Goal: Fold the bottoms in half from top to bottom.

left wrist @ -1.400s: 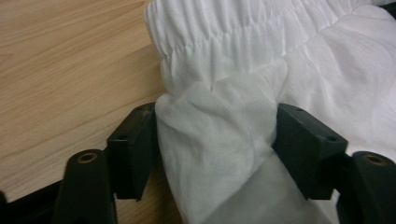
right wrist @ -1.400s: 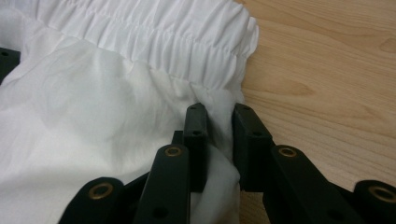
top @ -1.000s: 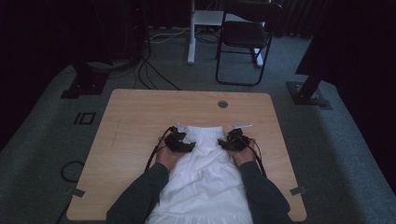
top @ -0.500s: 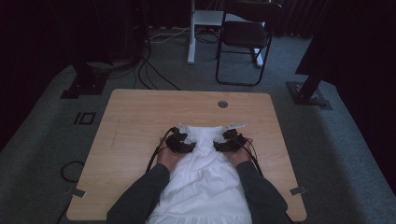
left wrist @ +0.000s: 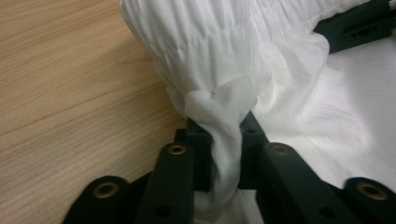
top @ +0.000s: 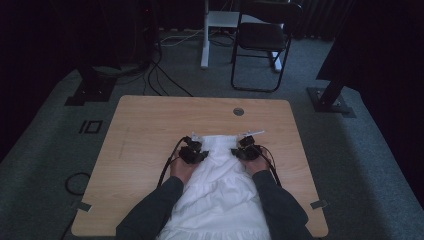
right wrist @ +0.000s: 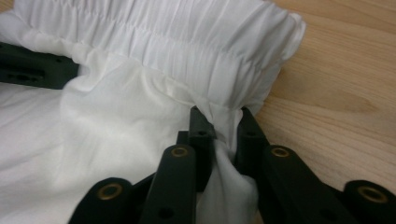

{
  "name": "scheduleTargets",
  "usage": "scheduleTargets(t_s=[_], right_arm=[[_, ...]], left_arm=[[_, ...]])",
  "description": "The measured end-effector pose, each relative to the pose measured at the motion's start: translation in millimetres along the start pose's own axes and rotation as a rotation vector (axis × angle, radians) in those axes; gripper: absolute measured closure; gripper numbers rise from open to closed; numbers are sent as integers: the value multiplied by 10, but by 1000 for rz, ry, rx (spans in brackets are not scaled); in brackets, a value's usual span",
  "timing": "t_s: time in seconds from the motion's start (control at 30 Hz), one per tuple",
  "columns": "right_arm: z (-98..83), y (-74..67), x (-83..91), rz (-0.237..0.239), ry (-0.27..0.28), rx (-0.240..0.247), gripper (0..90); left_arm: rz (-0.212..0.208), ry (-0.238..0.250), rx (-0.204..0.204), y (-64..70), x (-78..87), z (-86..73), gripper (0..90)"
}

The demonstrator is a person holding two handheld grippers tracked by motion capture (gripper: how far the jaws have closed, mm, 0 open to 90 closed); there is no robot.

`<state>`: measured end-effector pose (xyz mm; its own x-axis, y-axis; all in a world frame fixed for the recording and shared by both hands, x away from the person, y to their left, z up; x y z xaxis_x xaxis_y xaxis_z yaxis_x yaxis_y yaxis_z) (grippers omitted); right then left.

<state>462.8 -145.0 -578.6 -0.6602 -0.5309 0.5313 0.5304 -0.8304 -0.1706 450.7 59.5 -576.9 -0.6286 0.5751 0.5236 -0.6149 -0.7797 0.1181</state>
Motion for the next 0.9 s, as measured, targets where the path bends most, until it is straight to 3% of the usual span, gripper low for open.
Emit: scheduleTargets(t_s=[0.07, 0.17, 0.27, 0.3, 0.33, 0.37, 0.47, 0.53, 0.6, 0.77, 0.9], right_arm=[[28, 25, -8, 17, 8, 7, 818], [176, 63, 43, 52, 55, -7, 819], [456, 74, 142, 74, 114, 7, 818], [456, 74, 142, 74, 114, 7, 818], [570, 67, 181, 81, 138, 20, 818], [808, 59, 254, 88, 181, 55, 815], [1192, 46, 378, 87, 246, 98, 812], [1422, 23, 481, 72, 312, 112, 812], [1592, -16, 546, 53, 342, 141, 811], [1759, -42, 584, 60, 356, 142, 810], [1703, -118, 654, 63, 346, 163, 811]], left_arm=[[-5, -4, -1, -45, 21, 64, 834], [-11, 41, -22, -124, 111, 276, 837], [-14, 102, -60, -196, 254, 599, 837], [-14, 102, -60, -196, 254, 599, 836], [-8, 148, -79, -229, 359, 833, 836], [-2, 174, -88, -246, 422, 977, 835], [13, 232, -124, -278, 572, 1306, 833], [14, 278, -126, -297, 658, 1503, 832], [18, 295, -131, -328, 714, 1644, 831], [12, 307, -106, -391, 761, 1755, 826], [-19, 299, -113, -332, 848, 1683, 823]])
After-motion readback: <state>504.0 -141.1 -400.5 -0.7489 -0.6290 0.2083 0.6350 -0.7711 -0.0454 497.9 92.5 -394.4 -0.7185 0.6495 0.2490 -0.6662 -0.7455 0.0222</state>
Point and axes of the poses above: each handheld gripper's, and its own axes: x roughly backward along the jaws, z roughly out of its top, y roughly to its right, the point moved 4 cm from there along -x, roughly forward along the jaws, and after that the axes turned 15 degrees about y, right-handed, at the moved point
